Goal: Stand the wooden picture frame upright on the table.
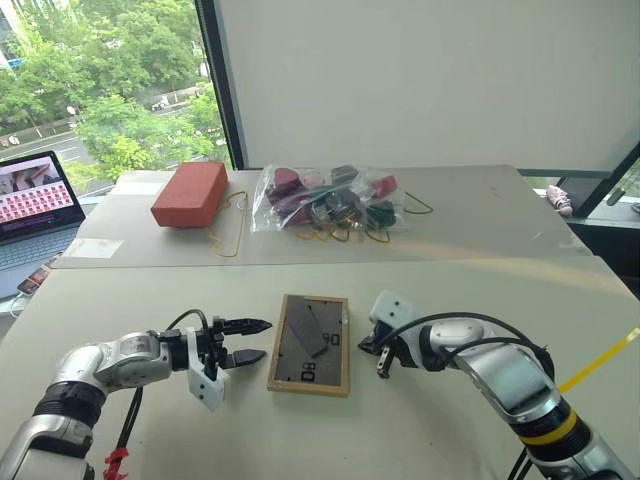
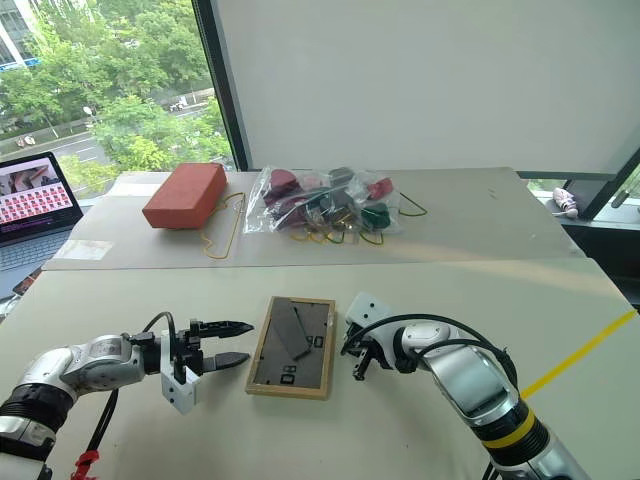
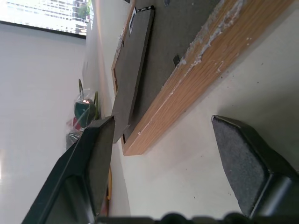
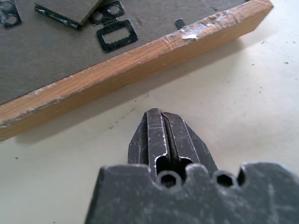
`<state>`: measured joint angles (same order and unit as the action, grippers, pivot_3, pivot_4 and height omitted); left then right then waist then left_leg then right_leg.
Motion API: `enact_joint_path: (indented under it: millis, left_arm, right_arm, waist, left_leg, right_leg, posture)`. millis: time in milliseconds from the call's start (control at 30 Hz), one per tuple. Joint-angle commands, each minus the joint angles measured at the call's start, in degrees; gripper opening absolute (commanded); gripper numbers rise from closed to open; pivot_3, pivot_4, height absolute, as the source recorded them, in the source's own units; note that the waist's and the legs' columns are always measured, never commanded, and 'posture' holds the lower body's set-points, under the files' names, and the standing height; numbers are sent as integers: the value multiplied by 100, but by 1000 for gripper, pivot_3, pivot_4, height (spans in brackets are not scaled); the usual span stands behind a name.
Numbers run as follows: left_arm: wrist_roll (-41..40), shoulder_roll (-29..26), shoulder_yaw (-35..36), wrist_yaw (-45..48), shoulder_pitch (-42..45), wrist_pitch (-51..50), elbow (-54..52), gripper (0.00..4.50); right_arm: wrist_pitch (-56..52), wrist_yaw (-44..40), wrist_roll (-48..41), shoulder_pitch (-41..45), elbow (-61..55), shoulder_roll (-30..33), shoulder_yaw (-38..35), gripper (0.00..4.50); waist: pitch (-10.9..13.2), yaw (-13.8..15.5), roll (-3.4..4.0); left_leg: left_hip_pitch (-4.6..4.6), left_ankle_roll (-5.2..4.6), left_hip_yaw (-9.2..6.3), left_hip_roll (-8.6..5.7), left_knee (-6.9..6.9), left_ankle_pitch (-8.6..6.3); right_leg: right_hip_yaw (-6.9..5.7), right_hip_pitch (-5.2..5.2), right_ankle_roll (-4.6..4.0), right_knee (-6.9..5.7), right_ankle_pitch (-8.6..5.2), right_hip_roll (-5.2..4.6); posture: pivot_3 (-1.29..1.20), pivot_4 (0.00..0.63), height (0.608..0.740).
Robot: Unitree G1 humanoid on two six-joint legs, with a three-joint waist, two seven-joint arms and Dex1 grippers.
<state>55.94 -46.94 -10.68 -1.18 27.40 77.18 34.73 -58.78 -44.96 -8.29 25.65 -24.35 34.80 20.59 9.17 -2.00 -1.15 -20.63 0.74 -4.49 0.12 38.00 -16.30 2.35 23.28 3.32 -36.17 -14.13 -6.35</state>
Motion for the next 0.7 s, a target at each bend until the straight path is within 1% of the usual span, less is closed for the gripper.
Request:
enact_joint_path:
  millis: [33, 200, 300, 500, 567, 700]
  left_arm:
    - [789, 107, -566, -892, 77, 71, 54, 3550]
    - [1018, 258, -992, -1434, 200, -56, 2, 3550]
    - [870, 288, -1120, -1543, 237, -10, 35, 3550]
    - [704, 179, -1324, -1628, 224, 32, 16, 3550]
    - [619, 136, -1364, -1624, 188, 66, 24, 3133]
    - [625, 13, -1471, -1605, 133, 69, 8, 1833]
  right_arm:
    - [-164, 72, -195, 81, -228, -216, 147, 0]
    - [-258, 202, -228, 246, -183, -407, 236, 0]
    - [-275, 254, -247, 309, -137, -452, 226, 0]
    - [-208, 290, -244, 298, -44, -287, 191, 0]
    - [-223, 310, -267, 297, -33, -259, 135, 0]
    - [-173, 324, -256, 305, 41, -156, 88, 0]
  waist:
    - [0, 14, 0]
    - [-1, 55, 1]
    - [-1, 84, 2]
    - [-1, 96, 2]
    - [-1, 94, 2]
    - [-1, 82, 2]
  left_leg:
    - [1, 0, 0, -2, 0, 0]
    - [2, 1, 0, -7, 0, 1]
    - [1, 2, 0, -8, 0, 1]
    - [-8, 2, -2, -9, 0, 1]
    - [-10, 2, -2, -9, 0, 1]
    - [-10, 2, -3, -9, 0, 1]
  right_leg:
    - [-1, -2, 1, 0, 0, -1]
    - [-1, -4, 4, -1, 1, -7]
    - [-1, -3, 5, -1, 1, -8]
    - [-5, 0, 6, -2, 1, -9]
    - [-6, 2, 7, -2, 2, -9]
    - [-6, 4, 7, 0, 1, -9]
  posture:
    - [0, 150, 740]
    - [0, 150, 740]
    - [0, 150, 740]
    - [0, 150, 740]
    - [0, 150, 740]
    - [0, 150, 740]
